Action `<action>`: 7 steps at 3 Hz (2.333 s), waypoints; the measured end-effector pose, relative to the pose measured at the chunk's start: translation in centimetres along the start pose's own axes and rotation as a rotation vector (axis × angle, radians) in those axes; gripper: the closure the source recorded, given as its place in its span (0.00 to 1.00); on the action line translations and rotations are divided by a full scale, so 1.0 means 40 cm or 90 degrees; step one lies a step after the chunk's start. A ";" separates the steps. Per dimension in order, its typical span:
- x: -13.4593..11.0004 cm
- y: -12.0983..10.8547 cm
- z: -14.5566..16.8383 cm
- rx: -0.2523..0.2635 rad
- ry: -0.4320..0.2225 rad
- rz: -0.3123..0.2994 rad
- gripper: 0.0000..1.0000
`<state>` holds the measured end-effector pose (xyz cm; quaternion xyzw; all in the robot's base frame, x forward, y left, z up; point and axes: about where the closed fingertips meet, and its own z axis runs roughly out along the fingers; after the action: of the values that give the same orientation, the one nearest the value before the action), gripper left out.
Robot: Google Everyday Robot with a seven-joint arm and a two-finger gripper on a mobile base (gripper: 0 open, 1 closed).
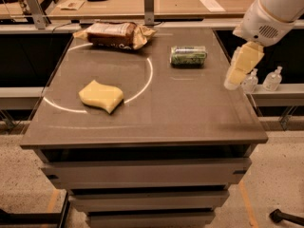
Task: Place green can upright
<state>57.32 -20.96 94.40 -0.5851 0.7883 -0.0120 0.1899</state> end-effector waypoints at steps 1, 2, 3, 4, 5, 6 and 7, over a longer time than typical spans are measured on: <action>-0.023 -0.081 0.036 0.006 -0.044 -0.005 0.00; -0.057 -0.146 0.067 0.002 -0.054 -0.016 0.00; -0.092 -0.186 0.113 -0.010 -0.068 -0.018 0.00; -0.106 -0.204 0.169 -0.033 -0.091 0.003 0.00; -0.113 -0.213 0.227 -0.061 -0.108 0.021 0.00; -0.111 -0.226 0.263 -0.069 -0.125 0.037 0.00; -0.110 -0.245 0.274 -0.058 -0.159 0.041 0.00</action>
Offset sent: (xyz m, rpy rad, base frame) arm 0.1059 0.0139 0.0024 0.0795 -0.0385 0.0702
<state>70.82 -17.74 87.83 -0.5643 0.7767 0.1033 0.2601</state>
